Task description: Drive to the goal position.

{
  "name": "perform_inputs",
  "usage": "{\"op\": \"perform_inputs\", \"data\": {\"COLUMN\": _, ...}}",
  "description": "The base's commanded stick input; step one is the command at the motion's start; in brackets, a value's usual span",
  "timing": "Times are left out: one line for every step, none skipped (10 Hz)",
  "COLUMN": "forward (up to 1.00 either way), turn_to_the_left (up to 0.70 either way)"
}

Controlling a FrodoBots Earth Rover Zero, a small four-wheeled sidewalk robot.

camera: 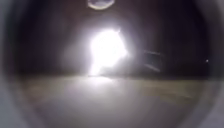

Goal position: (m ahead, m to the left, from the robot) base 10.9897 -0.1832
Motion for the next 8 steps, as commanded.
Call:
{"op": "perform_inputs", "data": {"forward": 1.00, "turn_to_the_left": 0.11}}
{"op": "perform_inputs", "data": {"forward": 1.00, "turn_to_the_left": 0.12}}
{"op": "perform_inputs", "data": {"forward": 1.00, "turn_to_the_left": 0.14}}
{"op": "perform_inputs", "data": {"forward": 1.00, "turn_to_the_left": 0.15}}
{"op": "perform_inputs", "data": {"forward": 1.00, "turn_to_the_left": 0.15}}
{"op": "perform_inputs", "data": {"forward": 1.00, "turn_to_the_left": 0.15}}
{"op": "perform_inputs", "data": {"forward": 1.00, "turn_to_the_left": 0.15}}
{"op": "perform_inputs", "data": {"forward": 1.00, "turn_to_the_left": 0.15}}
